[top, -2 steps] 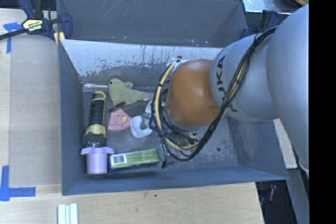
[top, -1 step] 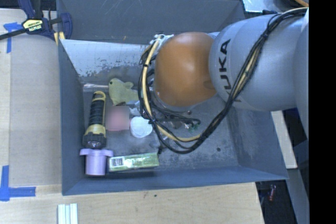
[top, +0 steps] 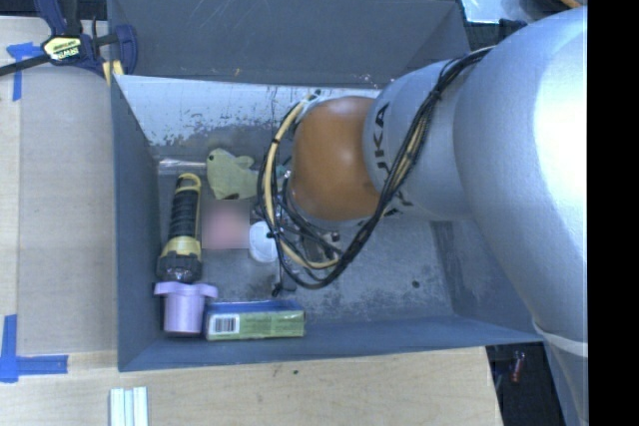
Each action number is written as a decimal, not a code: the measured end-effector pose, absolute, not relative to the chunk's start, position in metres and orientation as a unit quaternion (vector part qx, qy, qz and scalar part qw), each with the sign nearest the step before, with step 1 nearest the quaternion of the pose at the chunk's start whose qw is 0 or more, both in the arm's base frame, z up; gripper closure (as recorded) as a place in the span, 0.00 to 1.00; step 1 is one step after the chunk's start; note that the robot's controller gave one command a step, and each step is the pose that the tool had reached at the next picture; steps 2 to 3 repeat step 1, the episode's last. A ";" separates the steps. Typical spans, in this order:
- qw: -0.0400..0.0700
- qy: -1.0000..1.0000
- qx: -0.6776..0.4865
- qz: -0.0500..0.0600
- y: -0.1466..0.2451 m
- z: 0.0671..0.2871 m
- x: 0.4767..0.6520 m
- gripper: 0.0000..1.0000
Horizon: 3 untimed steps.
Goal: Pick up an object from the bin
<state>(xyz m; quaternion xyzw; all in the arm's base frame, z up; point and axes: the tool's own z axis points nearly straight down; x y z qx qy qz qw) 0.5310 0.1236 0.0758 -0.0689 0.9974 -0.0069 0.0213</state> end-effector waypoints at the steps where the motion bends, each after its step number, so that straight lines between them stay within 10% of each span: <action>1: 0.014 0.995 -0.096 -0.008 0.123 0.085 0.530 0.00; 3: 0.014 0.995 -0.096 -0.008 0.123 0.085 0.530 0.00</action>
Offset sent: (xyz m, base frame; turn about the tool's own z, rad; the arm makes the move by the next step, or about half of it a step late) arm -0.0243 -0.0131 -0.0008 0.1012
